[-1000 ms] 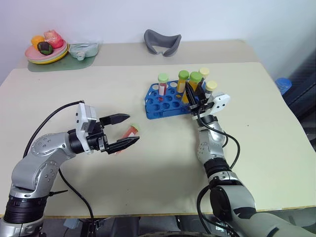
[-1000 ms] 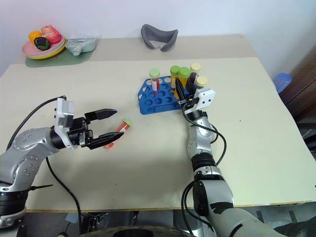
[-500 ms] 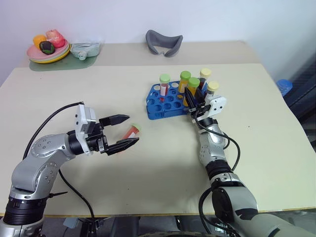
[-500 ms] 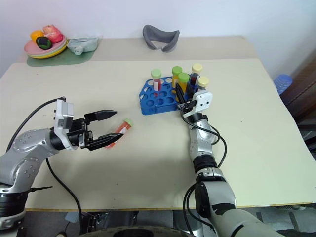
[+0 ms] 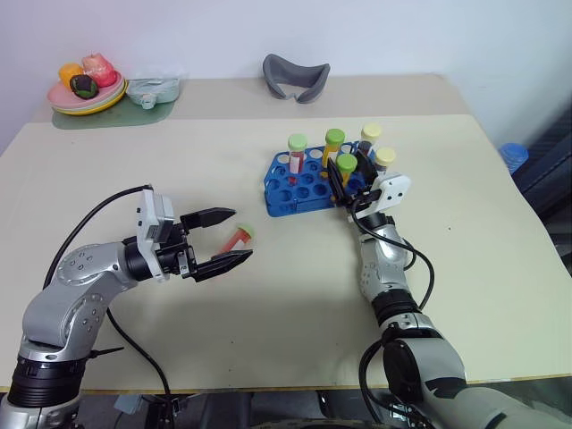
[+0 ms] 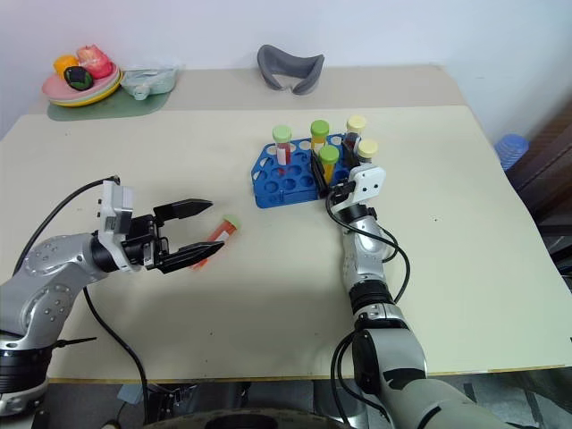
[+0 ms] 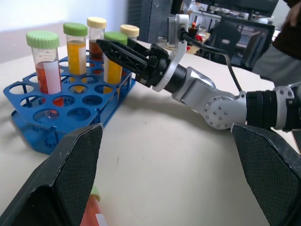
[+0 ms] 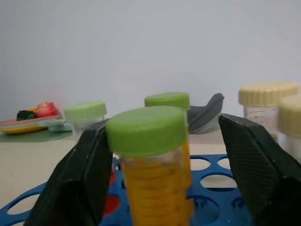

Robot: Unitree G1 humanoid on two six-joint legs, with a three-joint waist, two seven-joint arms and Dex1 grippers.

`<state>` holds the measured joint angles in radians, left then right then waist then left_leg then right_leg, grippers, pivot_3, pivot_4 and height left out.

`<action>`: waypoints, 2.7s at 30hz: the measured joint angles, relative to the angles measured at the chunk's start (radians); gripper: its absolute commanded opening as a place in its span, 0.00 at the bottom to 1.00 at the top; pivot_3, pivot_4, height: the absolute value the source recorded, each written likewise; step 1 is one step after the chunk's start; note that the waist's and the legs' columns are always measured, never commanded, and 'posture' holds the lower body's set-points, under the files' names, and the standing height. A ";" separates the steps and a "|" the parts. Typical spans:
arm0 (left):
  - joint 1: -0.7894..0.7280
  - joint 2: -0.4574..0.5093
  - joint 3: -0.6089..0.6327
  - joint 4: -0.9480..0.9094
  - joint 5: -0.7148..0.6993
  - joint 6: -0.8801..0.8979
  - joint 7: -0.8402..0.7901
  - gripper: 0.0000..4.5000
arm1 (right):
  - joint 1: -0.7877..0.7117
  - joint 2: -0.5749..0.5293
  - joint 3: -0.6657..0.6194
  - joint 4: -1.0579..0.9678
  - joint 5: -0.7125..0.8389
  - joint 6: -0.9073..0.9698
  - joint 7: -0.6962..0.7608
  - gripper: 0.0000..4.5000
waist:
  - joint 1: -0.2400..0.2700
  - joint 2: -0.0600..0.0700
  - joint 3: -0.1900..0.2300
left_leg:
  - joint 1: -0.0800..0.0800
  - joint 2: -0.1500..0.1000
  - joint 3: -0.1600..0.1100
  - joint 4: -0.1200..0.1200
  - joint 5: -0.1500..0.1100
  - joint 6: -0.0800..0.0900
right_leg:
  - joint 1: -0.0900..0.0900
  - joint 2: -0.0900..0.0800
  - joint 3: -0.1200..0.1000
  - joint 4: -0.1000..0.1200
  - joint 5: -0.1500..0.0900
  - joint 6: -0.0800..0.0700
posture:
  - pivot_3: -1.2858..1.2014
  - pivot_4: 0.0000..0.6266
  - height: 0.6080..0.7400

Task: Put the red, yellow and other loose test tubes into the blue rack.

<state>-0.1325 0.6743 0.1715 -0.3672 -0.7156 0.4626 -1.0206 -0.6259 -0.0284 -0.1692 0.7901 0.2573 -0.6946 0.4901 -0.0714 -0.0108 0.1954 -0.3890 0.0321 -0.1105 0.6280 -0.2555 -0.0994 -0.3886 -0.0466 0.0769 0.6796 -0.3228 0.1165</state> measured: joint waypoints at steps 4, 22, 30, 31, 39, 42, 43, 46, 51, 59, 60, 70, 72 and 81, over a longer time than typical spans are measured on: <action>0.001 -0.003 0.000 0.001 0.000 0.000 0.001 1.00 | 0.031 -0.004 0.006 -0.056 -0.014 0.005 -0.026 0.72 | 0.003 0.000 0.000 | 0.000 0.000 0.000 -0.001 0.000 0.000 | -0.001 0.000 0.000 0.000 0.000 0.000 | 0.52 0.24 1.00; -0.024 -0.018 0.004 0.025 0.088 -0.005 0.162 1.00 | 0.733 -0.570 0.026 -1.187 0.141 0.858 0.149 0.72 | 0.019 0.005 0.003 | -0.002 0.000 0.000 -0.001 0.000 0.000 | 0.000 0.000 0.001 -0.005 0.000 0.000 | 0.52 0.24 1.00; -0.114 0.084 -0.003 0.018 0.048 0.288 0.266 1.00 | 0.579 -0.913 -0.082 -1.254 0.442 1.039 0.578 0.72 | 0.012 0.001 0.005 | -0.002 0.000 0.000 0.000 -0.001 0.002 | 0.001 0.001 0.000 -0.007 0.000 0.000 | 0.52 0.24 1.00; -0.134 0.100 -0.005 0.017 0.039 0.332 0.271 1.00 | 0.544 -0.917 -0.071 -1.241 0.447 1.038 0.609 0.72 | 0.013 0.000 0.005 | -0.002 0.000 0.000 -0.001 -0.001 0.002 | 0.001 0.000 0.000 -0.008 0.000 0.001 | 0.52 0.24 1.00; -0.205 0.116 -0.071 -0.032 0.077 0.495 0.397 1.00 | 0.412 -0.879 0.078 -1.158 0.401 1.057 0.675 0.72 | 0.028 0.000 0.005 | -0.005 0.000 0.000 -0.001 -0.002 0.004 | 0.000 0.000 -0.001 -0.012 0.000 0.001 | 0.52 0.24 1.00; -0.229 0.160 -0.121 -0.049 0.100 0.534 0.403 1.00 | 0.380 -0.856 0.084 -1.148 0.404 1.080 0.664 0.72 | 0.028 0.000 0.005 | -0.005 0.000 0.000 -0.001 -0.002 0.004 | 0.000 0.000 -0.001 -0.012 0.000 0.001 | 0.52 0.24 1.00; -0.237 0.177 -0.145 -0.048 0.109 0.545 0.396 1.00 | 0.372 -0.848 0.083 -1.141 0.409 1.089 0.656 0.72 | 0.027 0.000 0.005 | -0.005 0.000 0.000 -0.001 -0.002 0.004 | 0.000 0.000 -0.001 -0.012 0.000 0.001 | 0.52 0.24 1.00; -0.265 0.189 -0.196 -0.042 0.114 0.601 0.374 1.00 | 0.351 -0.819 0.075 -1.134 0.425 1.115 0.628 0.72 | 0.028 0.000 0.005 | -0.005 0.000 0.000 -0.001 -0.002 0.004 | 0.000 0.000 -0.002 -0.011 0.000 0.001 | 0.52 0.24 1.00; -0.362 0.210 -0.255 -0.018 0.116 0.695 0.348 1.00 | 0.350 -0.812 0.071 -1.137 0.422 1.124 0.611 0.72 | 0.028 0.000 0.005 | -0.006 0.000 0.000 -0.001 -0.002 0.004 | 0.000 0.000 -0.002 -0.012 0.000 0.001 | 0.52 0.24 1.00; -0.571 0.157 -0.339 -0.001 0.094 0.953 0.373 1.00 | 0.369 -0.793 0.067 -1.137 0.393 1.099 0.597 0.72 | 0.028 -0.001 0.005 | -0.006 0.000 -0.001 0.001 -0.002 0.004 | 0.000 0.000 -0.002 -0.011 0.000 0.001 | 0.52 0.24 1.00; -0.604 0.147 -0.351 -0.006 0.092 0.996 0.380 1.00 | 0.368 -0.792 0.067 -1.137 0.391 1.096 0.595 0.72 | 0.028 -0.001 0.005 | -0.006 0.000 0.000 0.001 -0.002 0.004 | 0.001 0.000 -0.002 -0.011 0.000 0.001 | 0.52 0.24 1.00; -0.766 0.118 -0.505 0.098 0.065 1.144 0.491 1.00 | 0.371 -0.786 0.045 -1.139 0.381 1.092 0.579 0.72 | 0.027 -0.001 0.005 | -0.006 0.000 -0.001 0.001 -0.002 0.004 | 0.000 0.000 -0.002 -0.010 0.000 0.001 | 0.52 0.24 1.00; -0.781 0.111 -0.517 0.123 0.046 1.144 0.519 1.00 | 0.375 -0.786 0.037 -1.140 0.381 1.092 0.576 0.72 | 0.028 -0.001 0.005 | -0.006 0.000 -0.001 0.001 -0.002 0.004 | 0.000 0.000 -0.002 -0.010 0.000 0.001 | 0.52 0.24 1.00; -0.791 0.028 -0.532 0.228 -0.076 1.144 0.680 1.00 | 0.398 -0.786 0.017 -1.164 0.381 1.096 0.557 0.72 | 0.028 -0.001 0.005 | -0.006 -0.001 -0.001 0.002 -0.002 0.004 | 0.000 0.000 -0.002 -0.010 0.000 0.001 | 0.52 0.24 1.00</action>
<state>-0.9234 0.7021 -0.3609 -0.1391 -0.7917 1.6063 -0.3410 -0.2275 -0.8143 -0.1523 -0.3739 0.6384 0.4016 1.0472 -0.0433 -0.0113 0.2008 -0.3954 0.0316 -0.1113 0.6299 -0.2579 -0.0954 -0.3887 -0.0470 0.0751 0.6700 -0.3229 0.1177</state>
